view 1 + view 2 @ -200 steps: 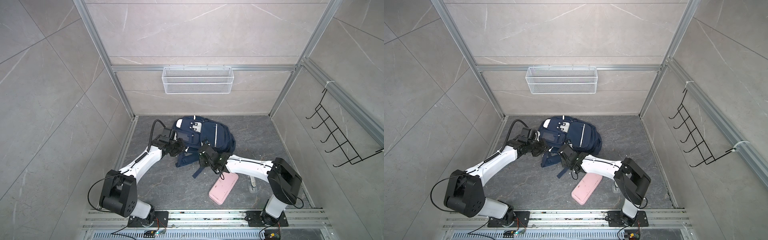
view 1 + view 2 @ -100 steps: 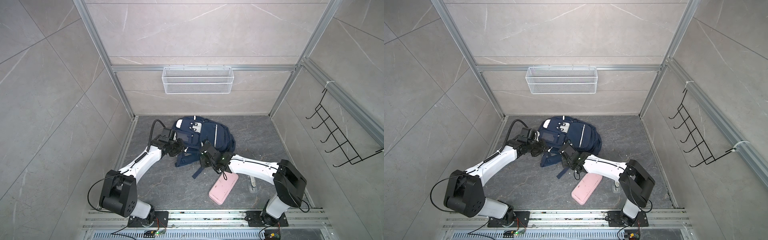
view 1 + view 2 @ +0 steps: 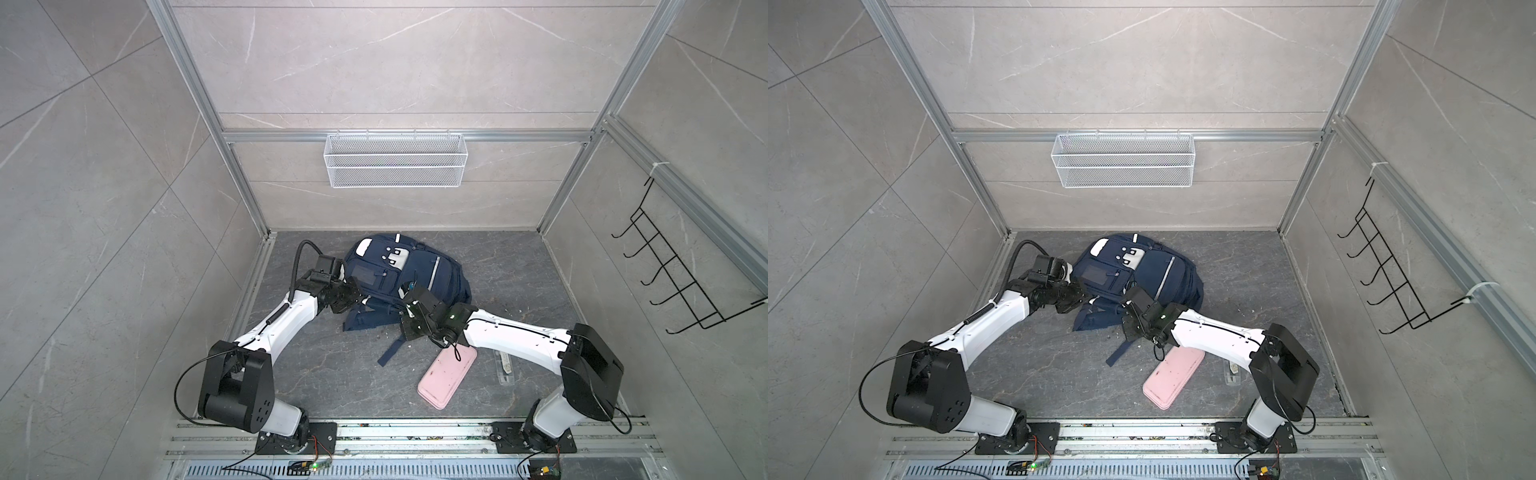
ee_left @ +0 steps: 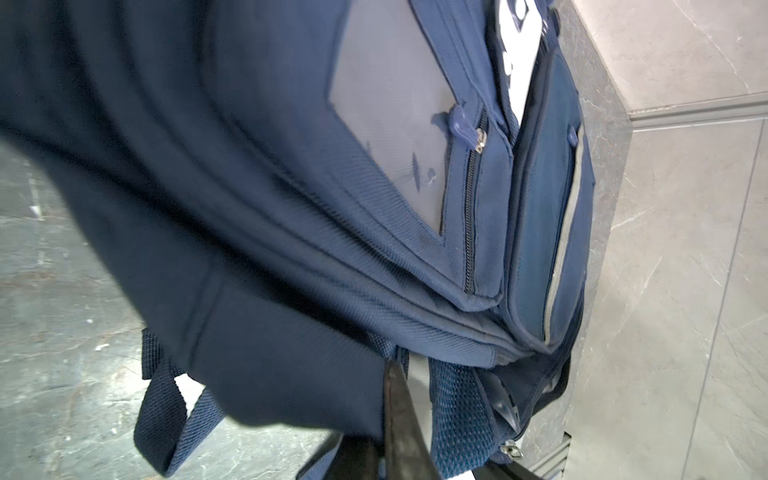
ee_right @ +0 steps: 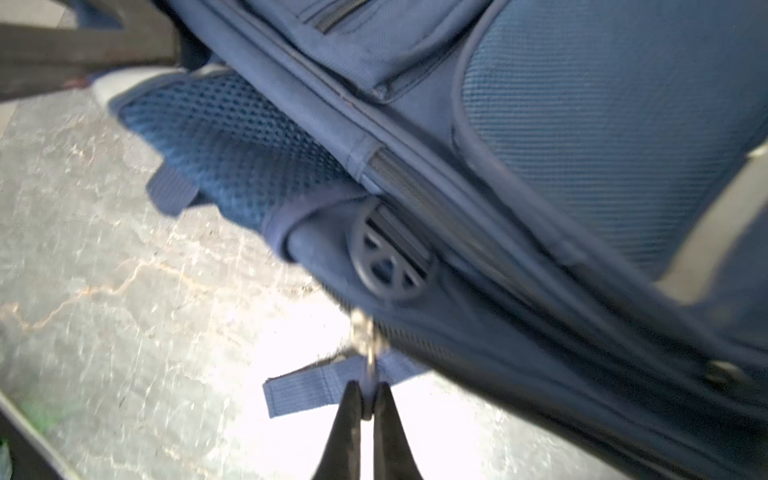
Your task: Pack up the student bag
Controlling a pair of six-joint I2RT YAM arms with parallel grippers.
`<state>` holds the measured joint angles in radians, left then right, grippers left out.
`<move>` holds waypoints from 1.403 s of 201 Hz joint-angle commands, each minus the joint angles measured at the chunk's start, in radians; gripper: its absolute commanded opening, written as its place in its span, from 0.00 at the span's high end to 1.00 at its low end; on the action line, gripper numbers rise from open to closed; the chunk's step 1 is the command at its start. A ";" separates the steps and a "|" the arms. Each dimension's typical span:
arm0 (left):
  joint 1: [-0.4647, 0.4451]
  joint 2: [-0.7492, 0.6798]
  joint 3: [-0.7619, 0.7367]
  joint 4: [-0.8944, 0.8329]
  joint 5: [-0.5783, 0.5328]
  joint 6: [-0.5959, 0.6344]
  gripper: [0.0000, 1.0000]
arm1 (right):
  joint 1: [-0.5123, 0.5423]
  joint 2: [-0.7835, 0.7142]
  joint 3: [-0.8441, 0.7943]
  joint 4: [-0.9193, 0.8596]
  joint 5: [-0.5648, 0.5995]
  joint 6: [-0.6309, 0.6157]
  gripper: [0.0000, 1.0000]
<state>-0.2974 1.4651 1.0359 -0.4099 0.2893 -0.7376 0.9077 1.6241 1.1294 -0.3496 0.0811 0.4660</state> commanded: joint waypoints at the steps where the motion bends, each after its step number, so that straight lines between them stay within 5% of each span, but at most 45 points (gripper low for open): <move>1: 0.029 -0.002 0.000 0.066 -0.030 0.035 1.00 | 0.004 -0.046 -0.005 -0.060 -0.032 -0.039 1.00; 282: 0.200 0.021 -0.071 0.118 -0.014 0.033 1.00 | -0.070 -0.109 -0.103 -0.150 0.016 -0.048 1.00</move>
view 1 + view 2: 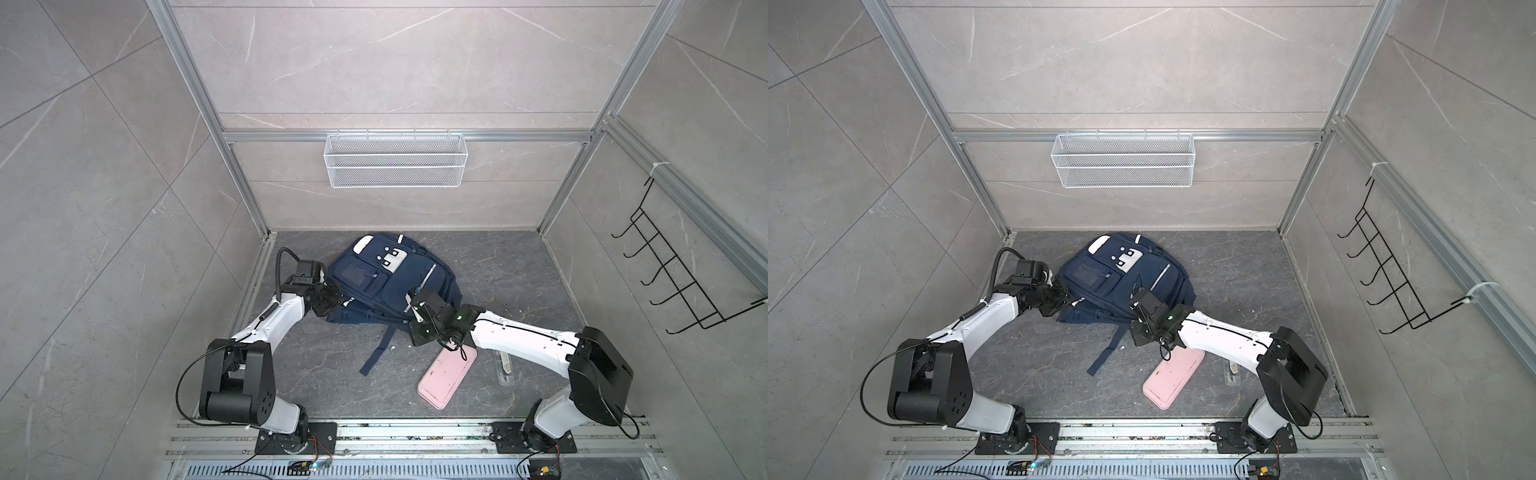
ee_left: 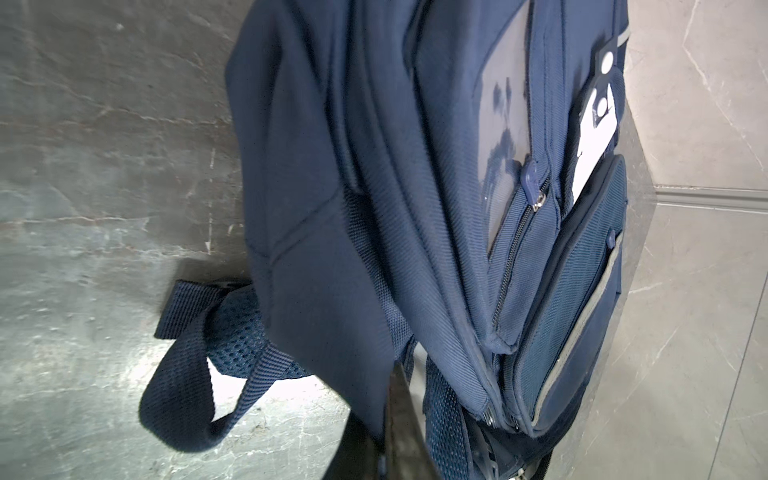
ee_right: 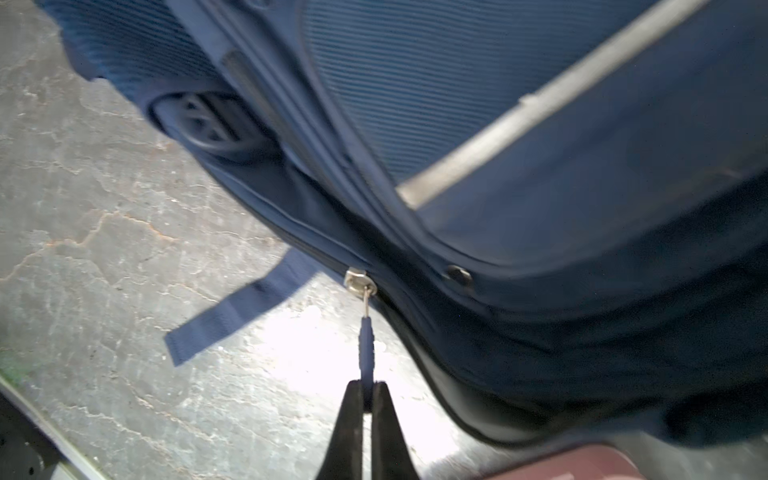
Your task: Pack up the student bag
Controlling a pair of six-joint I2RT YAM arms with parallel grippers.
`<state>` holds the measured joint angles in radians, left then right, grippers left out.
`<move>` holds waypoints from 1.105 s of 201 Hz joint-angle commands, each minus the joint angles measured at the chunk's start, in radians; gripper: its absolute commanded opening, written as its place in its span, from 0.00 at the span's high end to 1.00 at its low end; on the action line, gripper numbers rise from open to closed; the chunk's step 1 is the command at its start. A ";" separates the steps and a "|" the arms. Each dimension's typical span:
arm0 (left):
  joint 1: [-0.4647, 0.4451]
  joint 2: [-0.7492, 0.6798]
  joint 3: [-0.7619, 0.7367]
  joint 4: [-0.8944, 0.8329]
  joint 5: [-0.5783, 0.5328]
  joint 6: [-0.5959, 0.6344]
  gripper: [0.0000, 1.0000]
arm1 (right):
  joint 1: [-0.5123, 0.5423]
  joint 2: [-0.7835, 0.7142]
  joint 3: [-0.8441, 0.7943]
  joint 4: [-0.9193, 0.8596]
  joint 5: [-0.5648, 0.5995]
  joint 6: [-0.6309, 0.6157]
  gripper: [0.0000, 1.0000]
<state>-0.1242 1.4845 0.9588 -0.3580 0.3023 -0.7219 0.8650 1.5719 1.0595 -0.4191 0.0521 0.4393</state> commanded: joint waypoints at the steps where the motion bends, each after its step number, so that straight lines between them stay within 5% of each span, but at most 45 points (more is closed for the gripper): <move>1: 0.027 0.002 0.006 0.067 -0.028 0.017 1.00 | -0.028 -0.057 -0.034 -0.081 0.045 -0.022 1.00; 107: 0.020 0.156 0.149 0.078 -0.029 0.002 1.00 | 0.015 0.002 0.054 -0.048 -0.062 -0.016 1.00; 160: -0.033 0.190 0.159 0.066 0.023 0.045 0.54 | 0.040 0.058 0.103 -0.050 -0.072 -0.014 1.00; 222: -0.114 -0.008 -0.015 0.009 0.020 0.062 0.46 | 0.045 0.057 0.110 -0.035 -0.085 -0.019 1.00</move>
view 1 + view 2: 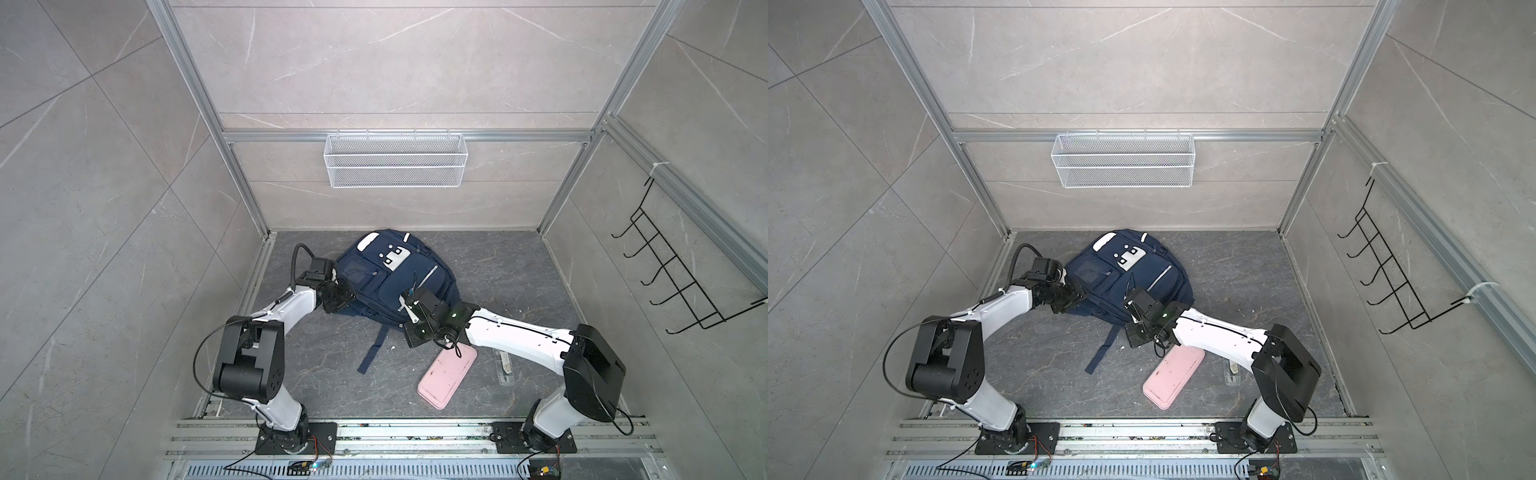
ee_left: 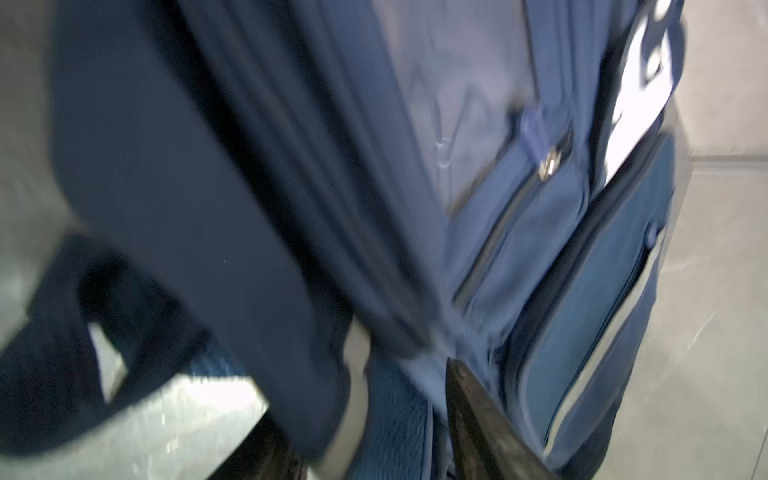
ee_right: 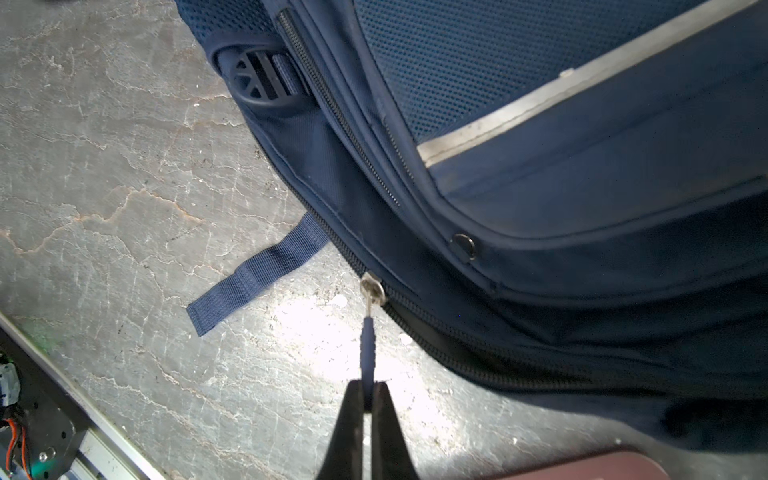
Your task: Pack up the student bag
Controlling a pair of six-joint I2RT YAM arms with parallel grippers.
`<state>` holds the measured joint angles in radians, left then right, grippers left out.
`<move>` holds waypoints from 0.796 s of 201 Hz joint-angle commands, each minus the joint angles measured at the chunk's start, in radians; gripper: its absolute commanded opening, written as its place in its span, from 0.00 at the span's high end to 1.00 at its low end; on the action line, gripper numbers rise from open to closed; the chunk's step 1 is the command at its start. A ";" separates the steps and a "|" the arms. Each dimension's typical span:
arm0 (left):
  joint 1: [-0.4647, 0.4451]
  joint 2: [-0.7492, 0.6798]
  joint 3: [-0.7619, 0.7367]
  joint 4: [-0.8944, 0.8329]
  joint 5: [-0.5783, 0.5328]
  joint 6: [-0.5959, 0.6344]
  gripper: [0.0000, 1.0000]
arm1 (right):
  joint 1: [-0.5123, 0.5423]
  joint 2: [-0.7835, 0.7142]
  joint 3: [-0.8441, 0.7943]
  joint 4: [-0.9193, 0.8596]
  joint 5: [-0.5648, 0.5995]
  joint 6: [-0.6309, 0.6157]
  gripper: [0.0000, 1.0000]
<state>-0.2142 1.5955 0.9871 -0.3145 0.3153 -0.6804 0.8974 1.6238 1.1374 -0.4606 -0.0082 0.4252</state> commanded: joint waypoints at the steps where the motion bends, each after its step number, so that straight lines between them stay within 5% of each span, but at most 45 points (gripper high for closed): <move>1: -0.024 -0.123 -0.046 -0.035 0.007 0.020 0.46 | 0.013 0.005 0.033 0.006 -0.025 -0.005 1.00; 56: -0.128 -0.244 -0.153 -0.023 -0.017 -0.063 0.45 | 0.018 0.005 0.031 0.021 -0.038 0.000 1.00; 160: -0.219 -0.111 -0.142 0.144 -0.012 -0.169 0.47 | 0.046 0.002 0.044 0.020 -0.045 0.007 1.00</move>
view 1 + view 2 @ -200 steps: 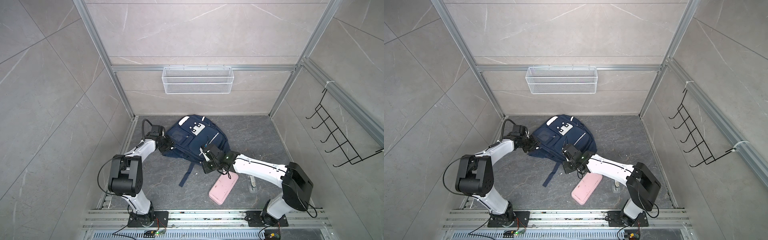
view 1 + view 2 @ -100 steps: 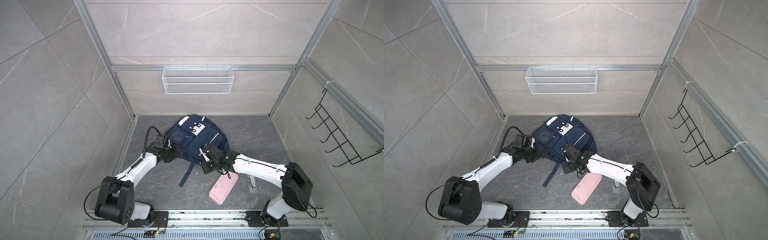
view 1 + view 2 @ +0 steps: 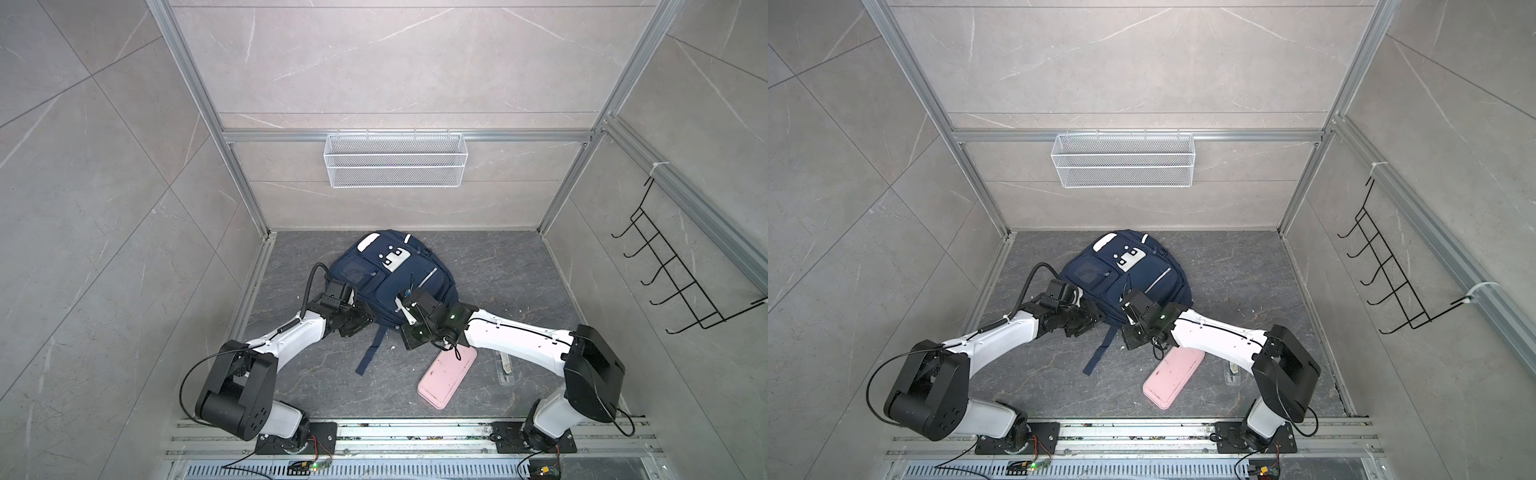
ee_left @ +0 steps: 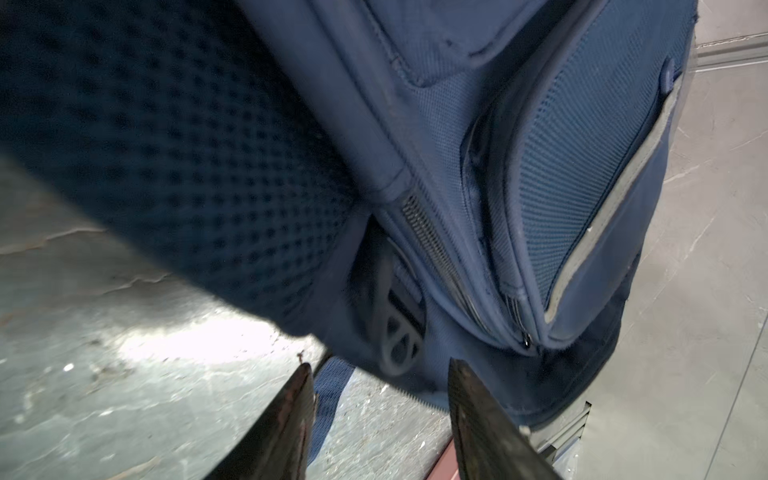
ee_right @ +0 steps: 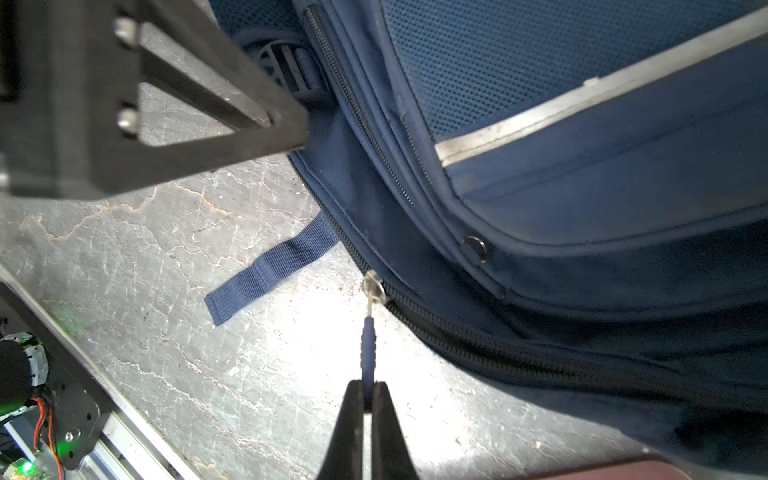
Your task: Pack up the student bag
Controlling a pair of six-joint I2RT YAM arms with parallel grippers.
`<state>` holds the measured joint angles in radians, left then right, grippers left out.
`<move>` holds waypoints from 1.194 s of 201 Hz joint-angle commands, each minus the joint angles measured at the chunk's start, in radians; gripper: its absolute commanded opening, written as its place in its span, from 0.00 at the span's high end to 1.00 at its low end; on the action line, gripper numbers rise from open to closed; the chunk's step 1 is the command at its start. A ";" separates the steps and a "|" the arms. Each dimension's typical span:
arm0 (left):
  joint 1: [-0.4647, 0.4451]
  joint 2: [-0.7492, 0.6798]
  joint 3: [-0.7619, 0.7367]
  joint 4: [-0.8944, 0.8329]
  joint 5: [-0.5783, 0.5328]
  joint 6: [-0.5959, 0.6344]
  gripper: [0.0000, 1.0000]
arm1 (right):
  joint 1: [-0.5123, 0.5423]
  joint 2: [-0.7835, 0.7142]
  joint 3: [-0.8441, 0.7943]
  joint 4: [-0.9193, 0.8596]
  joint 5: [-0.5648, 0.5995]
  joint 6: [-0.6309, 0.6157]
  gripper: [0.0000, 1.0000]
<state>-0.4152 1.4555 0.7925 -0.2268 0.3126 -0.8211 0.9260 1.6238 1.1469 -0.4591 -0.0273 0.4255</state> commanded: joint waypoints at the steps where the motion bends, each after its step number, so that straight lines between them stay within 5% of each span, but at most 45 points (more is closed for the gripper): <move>1: -0.019 0.032 0.054 0.056 -0.011 -0.028 0.48 | 0.019 0.002 0.033 0.018 -0.026 0.007 1.00; 18: -0.033 0.058 0.076 0.056 -0.015 -0.029 0.52 | 0.020 0.001 0.033 0.017 -0.022 0.007 1.00; 89: -0.034 0.092 0.116 0.022 -0.050 -0.012 1.00 | 0.023 -0.009 0.026 -0.012 0.018 -0.006 1.00; 136: 0.027 0.080 0.128 -0.020 -0.057 0.028 1.00 | -0.008 -0.092 -0.027 -0.060 0.087 -0.032 1.00; 240: 0.169 0.051 0.111 -0.060 -0.037 0.098 1.00 | -0.211 -0.277 -0.140 -0.131 0.048 -0.067 1.00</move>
<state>-0.2707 1.5249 0.8845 -0.2802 0.3210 -0.7677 0.7269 1.3792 1.0130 -0.5247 0.0097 0.3801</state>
